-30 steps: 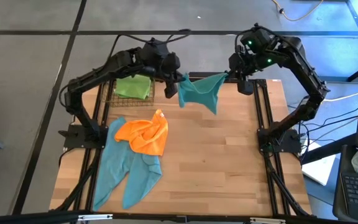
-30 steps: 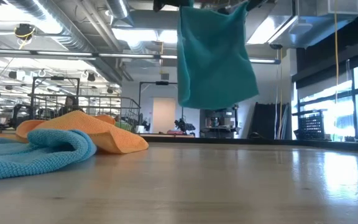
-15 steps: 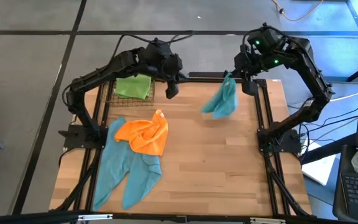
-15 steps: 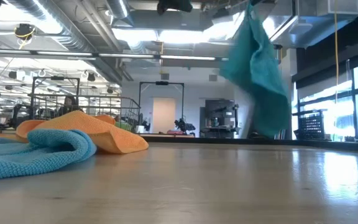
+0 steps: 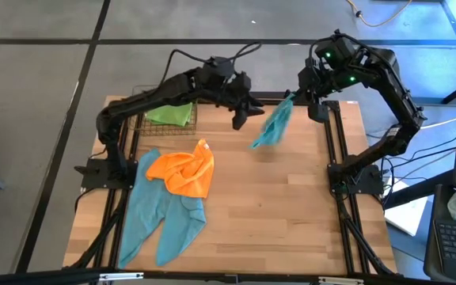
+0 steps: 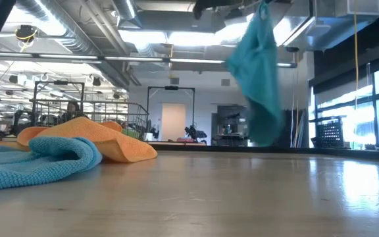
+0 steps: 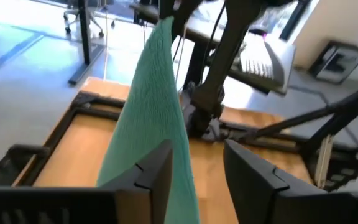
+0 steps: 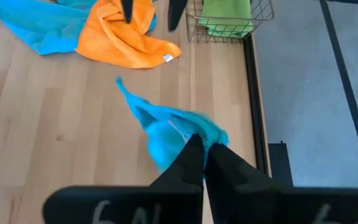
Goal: Fold microfiber towels
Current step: Fold the blue microfiber cloth
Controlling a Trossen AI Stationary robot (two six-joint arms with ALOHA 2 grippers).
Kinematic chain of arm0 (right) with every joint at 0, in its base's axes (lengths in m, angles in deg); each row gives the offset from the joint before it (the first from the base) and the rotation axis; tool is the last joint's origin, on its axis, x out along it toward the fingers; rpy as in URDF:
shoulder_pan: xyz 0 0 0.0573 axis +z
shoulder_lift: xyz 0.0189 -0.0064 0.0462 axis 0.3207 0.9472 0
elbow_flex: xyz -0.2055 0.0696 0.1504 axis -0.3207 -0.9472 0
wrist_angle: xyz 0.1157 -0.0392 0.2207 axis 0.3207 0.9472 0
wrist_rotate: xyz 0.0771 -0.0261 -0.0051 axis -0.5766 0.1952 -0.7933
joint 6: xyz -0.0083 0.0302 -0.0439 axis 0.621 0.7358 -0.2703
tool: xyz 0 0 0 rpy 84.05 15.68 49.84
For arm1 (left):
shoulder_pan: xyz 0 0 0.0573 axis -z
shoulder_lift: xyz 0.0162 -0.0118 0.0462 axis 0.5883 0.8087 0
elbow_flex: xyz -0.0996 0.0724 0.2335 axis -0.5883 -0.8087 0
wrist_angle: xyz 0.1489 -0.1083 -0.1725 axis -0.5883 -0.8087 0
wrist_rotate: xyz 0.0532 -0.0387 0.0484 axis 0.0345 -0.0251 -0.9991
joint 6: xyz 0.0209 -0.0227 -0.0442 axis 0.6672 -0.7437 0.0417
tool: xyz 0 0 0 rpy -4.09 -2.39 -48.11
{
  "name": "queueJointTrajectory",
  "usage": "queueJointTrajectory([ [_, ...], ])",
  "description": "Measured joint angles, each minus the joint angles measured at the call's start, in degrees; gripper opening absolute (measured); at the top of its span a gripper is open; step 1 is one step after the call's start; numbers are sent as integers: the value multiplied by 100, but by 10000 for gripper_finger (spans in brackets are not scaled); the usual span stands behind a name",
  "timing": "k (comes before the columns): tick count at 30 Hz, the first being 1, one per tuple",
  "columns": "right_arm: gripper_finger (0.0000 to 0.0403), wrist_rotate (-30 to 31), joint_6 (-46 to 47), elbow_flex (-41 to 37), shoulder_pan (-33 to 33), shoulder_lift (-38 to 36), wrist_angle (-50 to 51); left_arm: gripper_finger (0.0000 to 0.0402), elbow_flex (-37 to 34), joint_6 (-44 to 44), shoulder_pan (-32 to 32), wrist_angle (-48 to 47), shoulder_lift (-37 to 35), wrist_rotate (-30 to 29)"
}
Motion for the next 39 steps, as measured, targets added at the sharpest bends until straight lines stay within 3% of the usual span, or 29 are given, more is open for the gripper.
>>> queueJointTrajectory([
  [8, 4, -44, 137, 0, 0, 0, -69, 145, 0, -467, 215, 845, 7, -67],
  [15, 4, -47, 421, 0, 0, 12, -91, 145, 2, -381, 577, 1336, 220, -1318],
  [20, 4, -39, 807, -17, 71, 90, -133, 145, 7, -484, 704, 1602, 383, -1831],
  [25, 4, 22, 930, -17, 301, 228, -104, 145, 7, -587, 761, 2210, 437, -1973],
  [33, 8, 304, 1108, -20, 485, 319, -281, 145, 7, -504, 833, 1992, 442, -2133],
  [39, 10, 263, 1262, 176, 485, 323, -445, 145, 4, 329, 1046, 1647, 444, -3056],
])
